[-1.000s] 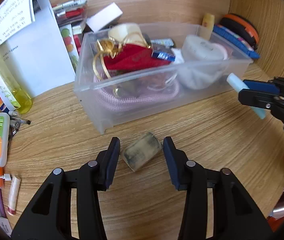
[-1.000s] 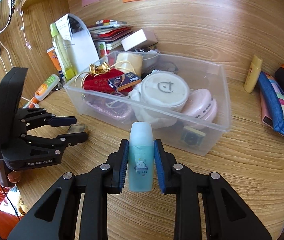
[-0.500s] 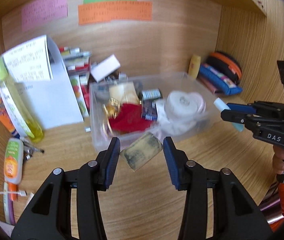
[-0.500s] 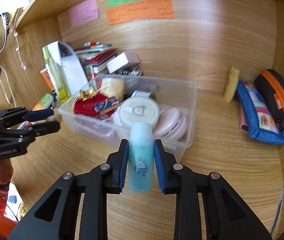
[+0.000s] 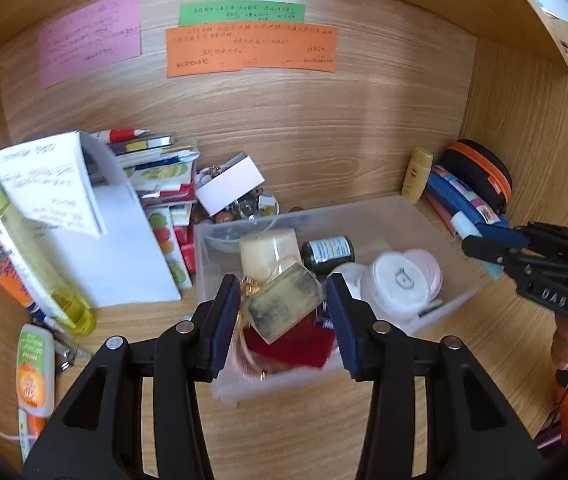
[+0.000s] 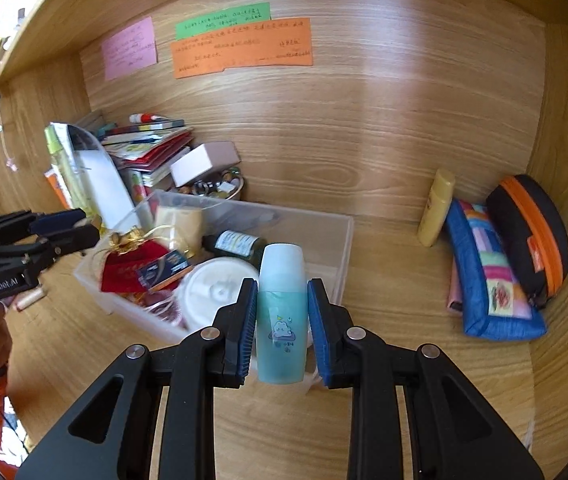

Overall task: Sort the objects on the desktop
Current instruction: 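Carry the brown block and light-blue bottle into the clear box with both grippers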

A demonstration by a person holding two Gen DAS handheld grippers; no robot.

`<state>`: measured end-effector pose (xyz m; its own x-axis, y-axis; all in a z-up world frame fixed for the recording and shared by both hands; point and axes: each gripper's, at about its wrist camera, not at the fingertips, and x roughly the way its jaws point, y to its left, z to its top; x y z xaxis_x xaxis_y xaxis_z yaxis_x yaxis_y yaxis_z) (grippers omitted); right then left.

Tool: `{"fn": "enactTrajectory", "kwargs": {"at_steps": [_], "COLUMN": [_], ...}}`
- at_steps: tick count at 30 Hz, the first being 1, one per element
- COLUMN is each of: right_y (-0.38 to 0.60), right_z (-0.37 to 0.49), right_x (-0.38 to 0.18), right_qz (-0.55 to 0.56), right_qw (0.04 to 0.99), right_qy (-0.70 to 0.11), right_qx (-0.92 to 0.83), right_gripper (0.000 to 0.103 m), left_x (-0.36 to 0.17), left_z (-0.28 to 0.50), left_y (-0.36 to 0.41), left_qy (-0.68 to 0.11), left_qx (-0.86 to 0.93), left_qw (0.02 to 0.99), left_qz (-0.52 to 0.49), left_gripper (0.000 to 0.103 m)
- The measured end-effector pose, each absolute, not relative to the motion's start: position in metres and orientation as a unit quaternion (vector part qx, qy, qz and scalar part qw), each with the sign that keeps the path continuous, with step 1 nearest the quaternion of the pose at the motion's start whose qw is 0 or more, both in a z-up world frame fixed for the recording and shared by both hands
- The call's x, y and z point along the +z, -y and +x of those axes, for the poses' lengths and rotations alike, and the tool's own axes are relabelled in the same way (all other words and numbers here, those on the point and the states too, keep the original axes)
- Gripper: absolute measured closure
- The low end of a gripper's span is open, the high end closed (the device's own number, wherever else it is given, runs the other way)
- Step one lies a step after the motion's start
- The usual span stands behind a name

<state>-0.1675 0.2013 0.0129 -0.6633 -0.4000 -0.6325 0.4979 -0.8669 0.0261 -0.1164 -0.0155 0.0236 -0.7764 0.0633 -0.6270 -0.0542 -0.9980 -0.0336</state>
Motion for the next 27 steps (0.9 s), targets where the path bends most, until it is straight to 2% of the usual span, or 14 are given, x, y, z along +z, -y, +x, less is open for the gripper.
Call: {"fn": "enactTrajectory", "kwargs": {"at_steps": [11, 27], "right_y": [-0.183, -0.166], "right_z": [-0.208, -0.217], "right_x": [-0.009, -0.027], "right_qz": [0.359, 0.361], "right_qw": [0.228, 0.222], "right_qy": [-0.109, -0.148], "right_qx": [-0.898, -0.894], "right_gripper": [0.080, 0.080], "left_x": [0.007, -0.015], "left_z": [-0.164, -0.171], "left_y": [0.014, 0.016], "left_qy": [0.021, 0.017], "left_qx": [0.927, 0.927], "left_qw": [0.037, 0.038], "left_qz": [-0.372, -0.373], "left_gripper": [0.058, 0.058]}}
